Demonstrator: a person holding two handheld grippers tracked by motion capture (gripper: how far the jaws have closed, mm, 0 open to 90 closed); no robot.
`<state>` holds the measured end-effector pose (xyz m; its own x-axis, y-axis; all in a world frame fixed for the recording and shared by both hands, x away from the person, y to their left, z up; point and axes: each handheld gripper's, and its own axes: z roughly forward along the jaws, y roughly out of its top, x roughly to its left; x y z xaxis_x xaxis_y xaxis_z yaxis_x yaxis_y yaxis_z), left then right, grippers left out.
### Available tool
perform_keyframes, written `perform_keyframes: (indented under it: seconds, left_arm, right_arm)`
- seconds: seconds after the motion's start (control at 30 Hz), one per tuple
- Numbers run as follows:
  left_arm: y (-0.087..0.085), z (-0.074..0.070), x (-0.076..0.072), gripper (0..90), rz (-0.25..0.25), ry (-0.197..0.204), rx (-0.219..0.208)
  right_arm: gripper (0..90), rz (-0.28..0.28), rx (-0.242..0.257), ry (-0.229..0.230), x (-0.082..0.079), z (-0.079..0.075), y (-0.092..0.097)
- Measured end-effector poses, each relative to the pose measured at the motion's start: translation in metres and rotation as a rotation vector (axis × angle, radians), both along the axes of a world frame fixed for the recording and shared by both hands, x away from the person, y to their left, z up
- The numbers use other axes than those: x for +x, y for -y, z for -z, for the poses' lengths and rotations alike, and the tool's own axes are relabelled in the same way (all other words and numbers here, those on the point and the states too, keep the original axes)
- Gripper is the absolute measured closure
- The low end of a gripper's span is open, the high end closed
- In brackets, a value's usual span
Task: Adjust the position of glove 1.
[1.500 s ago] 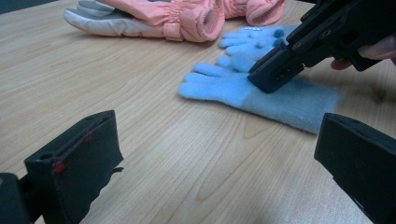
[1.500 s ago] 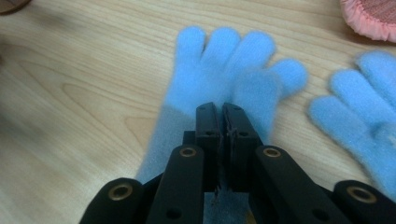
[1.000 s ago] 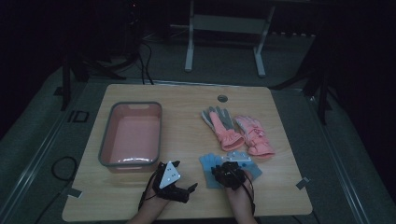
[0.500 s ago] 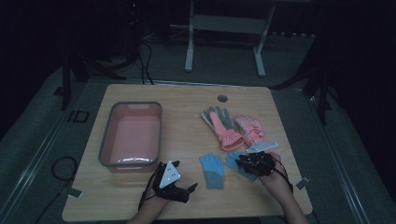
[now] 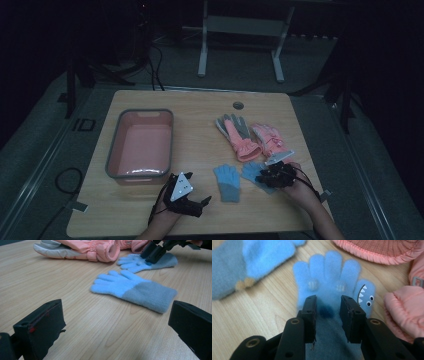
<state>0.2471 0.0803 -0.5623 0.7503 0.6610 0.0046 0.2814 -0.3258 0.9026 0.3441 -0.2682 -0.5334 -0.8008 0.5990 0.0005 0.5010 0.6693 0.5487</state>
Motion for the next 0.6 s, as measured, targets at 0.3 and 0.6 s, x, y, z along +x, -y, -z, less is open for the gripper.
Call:
perform_keyframes:
  seconds: [0.3,0.6]
  left_arm:
    - [0.0,0.0,0.0,0.5,0.0,-0.002,0.001]
    - [0.0,0.0,0.0,0.5,-0.001,0.004,0.004]
  right_arm:
    - [85.9,0.094,-0.026,-0.008,-0.007,-0.001,-0.009]
    - [87.0,0.374,0.156,0.04,-0.058,-0.044,-0.004]
